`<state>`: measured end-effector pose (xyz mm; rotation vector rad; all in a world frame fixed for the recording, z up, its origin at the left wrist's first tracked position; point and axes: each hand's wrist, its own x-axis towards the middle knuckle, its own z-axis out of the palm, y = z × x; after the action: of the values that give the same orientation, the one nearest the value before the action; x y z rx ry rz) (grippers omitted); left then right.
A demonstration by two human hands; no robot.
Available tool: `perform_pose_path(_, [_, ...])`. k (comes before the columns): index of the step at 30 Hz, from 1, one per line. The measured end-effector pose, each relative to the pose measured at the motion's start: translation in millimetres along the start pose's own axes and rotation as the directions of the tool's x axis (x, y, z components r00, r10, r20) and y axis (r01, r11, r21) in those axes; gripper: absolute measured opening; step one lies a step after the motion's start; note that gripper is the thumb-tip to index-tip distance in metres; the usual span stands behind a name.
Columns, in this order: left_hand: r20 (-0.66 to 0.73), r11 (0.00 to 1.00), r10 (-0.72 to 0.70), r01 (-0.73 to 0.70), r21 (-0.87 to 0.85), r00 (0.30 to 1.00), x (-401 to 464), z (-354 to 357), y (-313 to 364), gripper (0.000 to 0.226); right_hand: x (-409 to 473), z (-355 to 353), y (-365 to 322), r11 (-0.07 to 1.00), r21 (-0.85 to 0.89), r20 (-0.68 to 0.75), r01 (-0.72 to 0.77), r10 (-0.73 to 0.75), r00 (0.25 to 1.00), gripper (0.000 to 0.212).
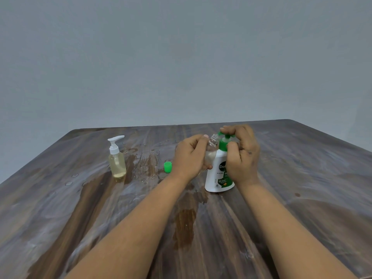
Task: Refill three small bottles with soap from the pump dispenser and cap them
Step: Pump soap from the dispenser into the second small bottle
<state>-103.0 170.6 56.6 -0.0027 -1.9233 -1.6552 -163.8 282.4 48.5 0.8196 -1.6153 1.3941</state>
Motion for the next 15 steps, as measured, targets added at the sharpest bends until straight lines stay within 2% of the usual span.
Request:
perform_pose_path(4, [0.002, 1.000, 0.007, -0.007, 0.007, 1.000, -1.1, -0.2, 1.2, 0.047, -0.4, 0.3, 0.3, 1.000, -0.002, -0.003, -0.011, 0.011, 1.000, 0.028])
perform_pose_path(10, [0.004, 1.000, 0.018, -0.018, -0.003, 1.000, -2.8, 0.0, 3.6, 0.051, -0.3, -1.0, -1.7, 1.000, 0.016, 0.009, 0.017, -0.017, 1.000, 0.034])
perform_pose_path(15, [0.002, 1.000, 0.013, -0.013, -0.005, 1.000, -2.2, 0.5, 2.3, 0.054, 0.1, 0.1, 0.3, 1.000, 0.005, 0.004, -0.011, 0.011, 1.000, 0.028])
